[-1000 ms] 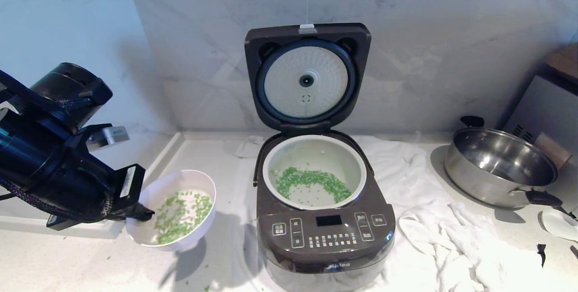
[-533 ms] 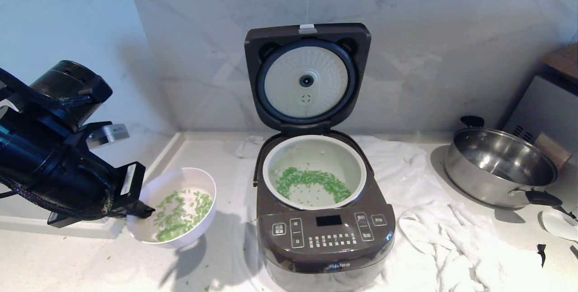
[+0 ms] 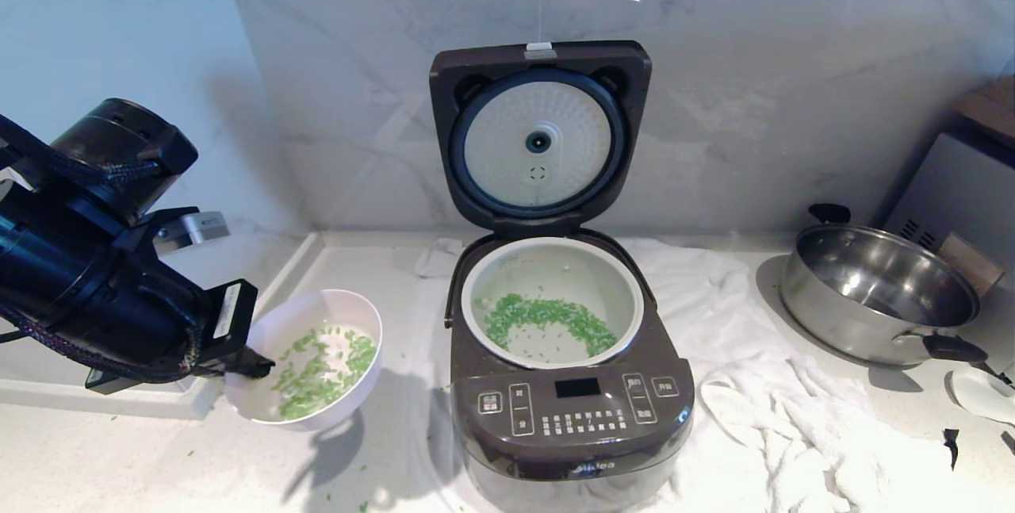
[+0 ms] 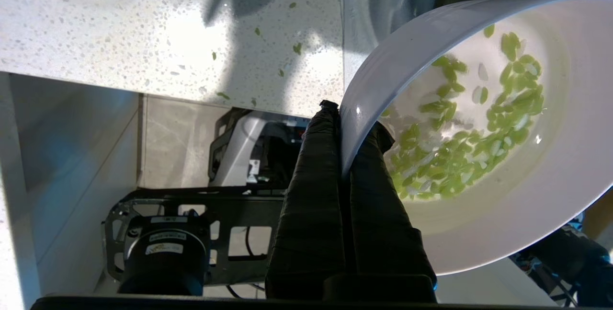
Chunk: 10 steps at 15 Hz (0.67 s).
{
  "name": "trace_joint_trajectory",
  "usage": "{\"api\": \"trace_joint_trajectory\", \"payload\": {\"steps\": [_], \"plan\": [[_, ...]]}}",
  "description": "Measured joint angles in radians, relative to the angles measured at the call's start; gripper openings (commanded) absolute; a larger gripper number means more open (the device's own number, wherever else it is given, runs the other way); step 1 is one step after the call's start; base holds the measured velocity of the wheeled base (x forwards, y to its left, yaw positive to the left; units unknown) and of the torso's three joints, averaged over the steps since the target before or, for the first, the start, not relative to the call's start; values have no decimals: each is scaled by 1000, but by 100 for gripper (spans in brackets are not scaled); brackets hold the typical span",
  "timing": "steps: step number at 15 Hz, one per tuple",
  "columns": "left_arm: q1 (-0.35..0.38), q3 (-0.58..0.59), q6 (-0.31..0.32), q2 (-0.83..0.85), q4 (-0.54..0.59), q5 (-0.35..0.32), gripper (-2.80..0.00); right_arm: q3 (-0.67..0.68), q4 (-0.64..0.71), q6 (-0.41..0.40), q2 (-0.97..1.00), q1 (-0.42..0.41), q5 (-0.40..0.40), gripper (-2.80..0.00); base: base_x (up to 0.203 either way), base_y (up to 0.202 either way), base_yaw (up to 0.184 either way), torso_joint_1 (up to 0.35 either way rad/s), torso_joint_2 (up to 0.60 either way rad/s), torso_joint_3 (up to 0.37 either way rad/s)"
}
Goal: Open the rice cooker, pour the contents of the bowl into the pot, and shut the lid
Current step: Pour the water from the bowl into the rice cooker
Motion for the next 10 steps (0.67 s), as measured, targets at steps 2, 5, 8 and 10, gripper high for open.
{"api": "trace_joint_trajectory", "payload": {"steps": [2, 5, 8, 10], "plan": [[-1, -6, 2, -1, 1, 9, -280, 46, -4, -15, -39, 17, -9, -280, 0, 0, 0, 0, 0, 0], [-2, -8, 2, -3, 1, 9, -280, 142, -5, -69, -112, 19, -19, -280, 0, 0, 0, 0, 0, 0], [-7, -20, 2, -3, 1, 9, -280, 264, -14, -213, -176, 16, -114, -280, 0, 0, 0, 0, 0, 0], [-10, -24, 2, -1, 1, 10, -280, 301, -17, -254, -193, 15, -261, -280, 0, 0, 0, 0, 0, 0]]}}
